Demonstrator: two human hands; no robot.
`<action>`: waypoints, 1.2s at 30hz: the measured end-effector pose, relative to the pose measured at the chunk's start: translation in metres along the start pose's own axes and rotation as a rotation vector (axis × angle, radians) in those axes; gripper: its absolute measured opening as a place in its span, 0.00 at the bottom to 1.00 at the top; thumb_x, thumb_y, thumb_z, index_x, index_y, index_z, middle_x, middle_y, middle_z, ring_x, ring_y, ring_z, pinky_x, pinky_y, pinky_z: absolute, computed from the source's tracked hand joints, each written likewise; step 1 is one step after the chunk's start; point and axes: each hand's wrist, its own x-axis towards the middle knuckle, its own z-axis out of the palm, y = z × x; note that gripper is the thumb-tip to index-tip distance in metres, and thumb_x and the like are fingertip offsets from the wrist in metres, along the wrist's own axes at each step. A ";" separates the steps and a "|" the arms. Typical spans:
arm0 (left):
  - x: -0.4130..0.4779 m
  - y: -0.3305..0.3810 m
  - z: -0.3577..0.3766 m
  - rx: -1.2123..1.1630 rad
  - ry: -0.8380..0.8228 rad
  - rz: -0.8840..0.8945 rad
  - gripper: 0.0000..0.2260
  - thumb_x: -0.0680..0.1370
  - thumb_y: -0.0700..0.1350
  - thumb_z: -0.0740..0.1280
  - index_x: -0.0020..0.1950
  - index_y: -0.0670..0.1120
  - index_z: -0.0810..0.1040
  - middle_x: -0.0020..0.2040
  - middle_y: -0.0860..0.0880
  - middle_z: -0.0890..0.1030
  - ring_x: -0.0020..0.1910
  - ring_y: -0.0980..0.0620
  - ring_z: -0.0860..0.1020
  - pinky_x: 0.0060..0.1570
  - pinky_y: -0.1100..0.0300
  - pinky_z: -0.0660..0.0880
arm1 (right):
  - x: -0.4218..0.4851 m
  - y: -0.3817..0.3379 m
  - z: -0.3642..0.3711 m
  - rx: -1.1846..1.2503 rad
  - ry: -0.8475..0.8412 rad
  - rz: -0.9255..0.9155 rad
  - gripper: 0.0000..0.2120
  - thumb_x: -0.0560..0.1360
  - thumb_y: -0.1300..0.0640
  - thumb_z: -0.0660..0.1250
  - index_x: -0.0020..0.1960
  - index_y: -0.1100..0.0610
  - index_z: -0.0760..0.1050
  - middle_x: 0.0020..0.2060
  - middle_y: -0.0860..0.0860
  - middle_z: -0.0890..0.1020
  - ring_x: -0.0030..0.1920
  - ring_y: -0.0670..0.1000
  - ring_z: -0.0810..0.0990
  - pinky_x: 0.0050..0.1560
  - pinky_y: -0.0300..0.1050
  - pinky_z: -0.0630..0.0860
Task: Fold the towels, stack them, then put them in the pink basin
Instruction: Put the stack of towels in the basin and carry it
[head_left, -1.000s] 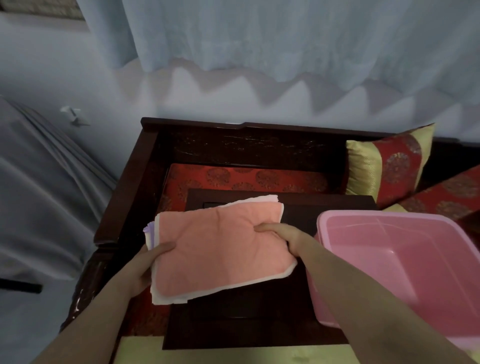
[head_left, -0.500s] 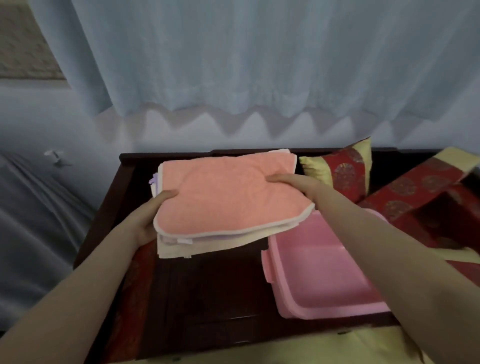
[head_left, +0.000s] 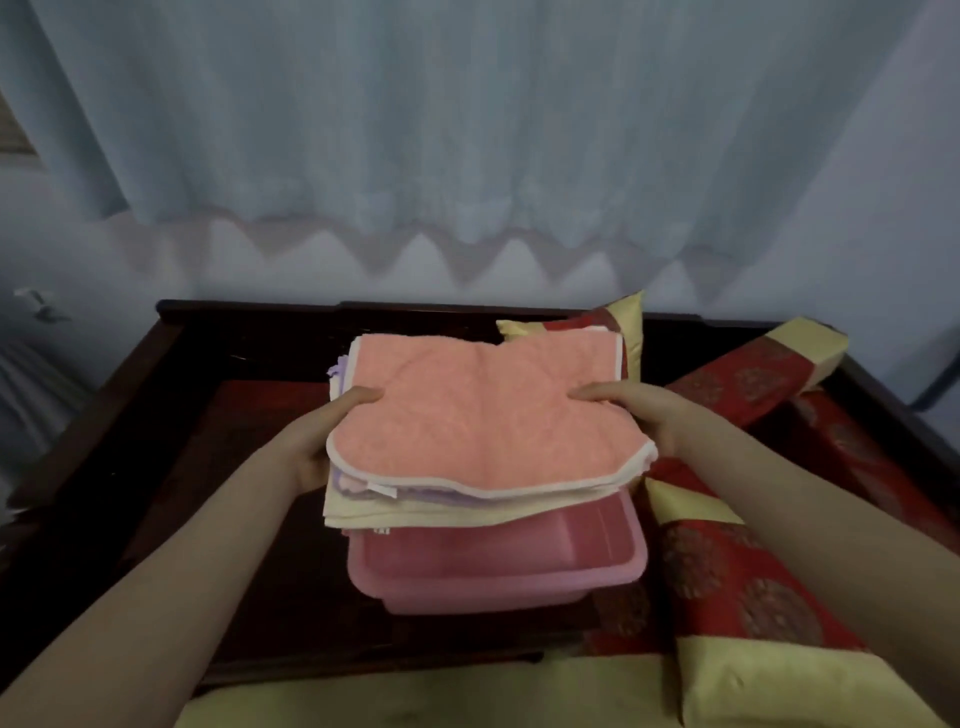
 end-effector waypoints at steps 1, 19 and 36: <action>0.002 -0.010 0.009 0.018 0.015 -0.016 0.11 0.72 0.50 0.70 0.50 0.45 0.78 0.36 0.45 0.86 0.46 0.45 0.80 0.44 0.52 0.76 | 0.004 0.010 -0.007 -0.003 -0.003 0.035 0.10 0.72 0.56 0.70 0.51 0.59 0.76 0.42 0.57 0.85 0.49 0.56 0.80 0.50 0.52 0.76; 0.101 -0.116 0.039 0.330 0.278 -0.175 0.20 0.72 0.39 0.73 0.62 0.37 0.75 0.54 0.38 0.81 0.46 0.43 0.79 0.43 0.56 0.75 | 0.136 0.158 0.003 0.030 0.182 0.167 0.42 0.53 0.54 0.81 0.65 0.57 0.73 0.53 0.57 0.82 0.51 0.57 0.81 0.53 0.53 0.79; 0.113 -0.146 0.031 2.015 0.272 0.358 0.25 0.76 0.40 0.60 0.73 0.38 0.62 0.73 0.37 0.64 0.70 0.35 0.66 0.63 0.41 0.68 | 0.145 0.167 0.008 -1.266 0.391 -0.260 0.31 0.77 0.62 0.54 0.77 0.53 0.49 0.74 0.62 0.56 0.67 0.63 0.66 0.58 0.56 0.74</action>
